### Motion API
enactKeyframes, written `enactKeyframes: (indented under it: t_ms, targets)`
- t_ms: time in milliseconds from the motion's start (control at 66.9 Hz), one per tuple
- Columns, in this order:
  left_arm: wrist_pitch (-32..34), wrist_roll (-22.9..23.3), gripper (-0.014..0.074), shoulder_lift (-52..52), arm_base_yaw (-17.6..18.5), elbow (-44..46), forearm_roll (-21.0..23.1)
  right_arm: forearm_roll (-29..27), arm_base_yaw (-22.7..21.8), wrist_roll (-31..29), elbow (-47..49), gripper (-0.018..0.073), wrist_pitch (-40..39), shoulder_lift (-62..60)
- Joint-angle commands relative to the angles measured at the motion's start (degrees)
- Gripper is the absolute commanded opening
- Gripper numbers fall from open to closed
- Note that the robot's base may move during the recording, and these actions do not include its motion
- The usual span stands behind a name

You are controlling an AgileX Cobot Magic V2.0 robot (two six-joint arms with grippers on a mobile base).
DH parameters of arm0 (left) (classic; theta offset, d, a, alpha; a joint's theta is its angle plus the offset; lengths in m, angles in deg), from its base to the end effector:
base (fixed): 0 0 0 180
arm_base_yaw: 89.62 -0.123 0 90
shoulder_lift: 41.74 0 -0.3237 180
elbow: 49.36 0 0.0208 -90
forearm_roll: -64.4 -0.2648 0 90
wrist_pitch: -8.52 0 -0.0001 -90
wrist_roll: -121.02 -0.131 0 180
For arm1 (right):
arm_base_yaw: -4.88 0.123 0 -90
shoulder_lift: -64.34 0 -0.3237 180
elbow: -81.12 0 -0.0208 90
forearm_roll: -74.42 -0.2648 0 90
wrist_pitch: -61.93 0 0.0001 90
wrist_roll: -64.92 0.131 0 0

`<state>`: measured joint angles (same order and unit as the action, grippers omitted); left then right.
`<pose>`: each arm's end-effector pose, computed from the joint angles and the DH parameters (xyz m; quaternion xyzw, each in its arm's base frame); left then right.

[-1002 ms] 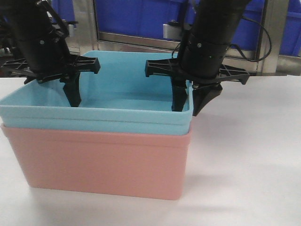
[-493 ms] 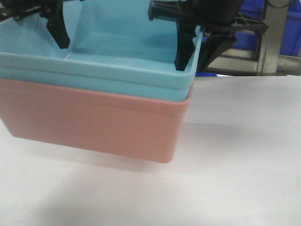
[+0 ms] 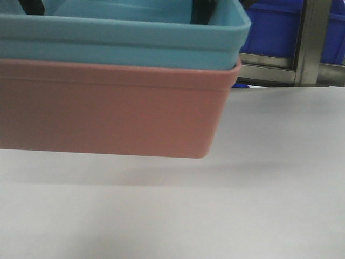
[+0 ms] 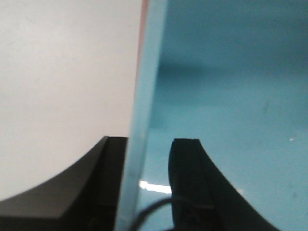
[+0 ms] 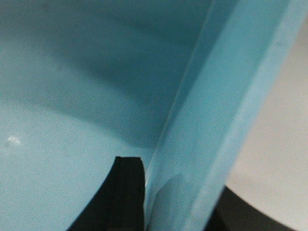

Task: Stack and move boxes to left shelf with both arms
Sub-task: 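Lift the stacked bins off the table with both grippers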

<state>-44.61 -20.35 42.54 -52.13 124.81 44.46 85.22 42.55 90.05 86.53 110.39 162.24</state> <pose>0.2685 -0.1609 0.3667 0.0456 0.9352 -0.0622 0.3457 0.3219 0.2253 0.3528 -0.1375 0.9288 0.0989 0.3295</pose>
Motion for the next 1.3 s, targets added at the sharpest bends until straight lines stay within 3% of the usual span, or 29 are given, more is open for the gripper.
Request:
enactKeyframes:
  t_ms: [0,179,389,673,972,1062,1226,1286]
  targets:
    - [3.97,-0.66,-0.0009,-5.06,5.83,1.5,-4.28,5.75,0.16,1.69,1.76,0.0057,-8.09,-4.69]
    - [3.75,-0.4,-0.0009,-8.07,10.96,0.46,-6.52,5.75,0.61,1.84,-3.34,0.0057,-10.85,-11.99]
    - [4.06,6.87,-0.0009,-11.21,14.78,-3.61,-12.22,5.75,0.66,1.88,-10.89,0.0057,-10.72,-19.67]
    - [4.1,8.04,-0.0008,-11.25,20.03,-6.37,-12.47,5.36,0.66,1.88,-17.09,0.0057,-10.74,-24.18]
    - [6.71,8.53,-0.0008,-10.01,20.19,-6.5,-12.49,5.25,0.66,1.88,-17.75,0.0057,-13.53,-23.57]
    - [8.21,10.84,-0.0009,-10.01,20.19,-6.5,-14.79,5.25,0.66,1.88,-17.75,0.0057,-16.76,-22.58]
    - [11.81,11.52,-0.0009,-10.01,20.19,-6.5,-15.73,1.2,0.73,1.88,-15.61,0.0057,-18.42,-18.68]
    - [12.42,13.89,-0.0008,-9.47,20.19,-6.38,-16.13,0.59,1.36,1.88,-14.33,0.0057,-18.42,-16.94]
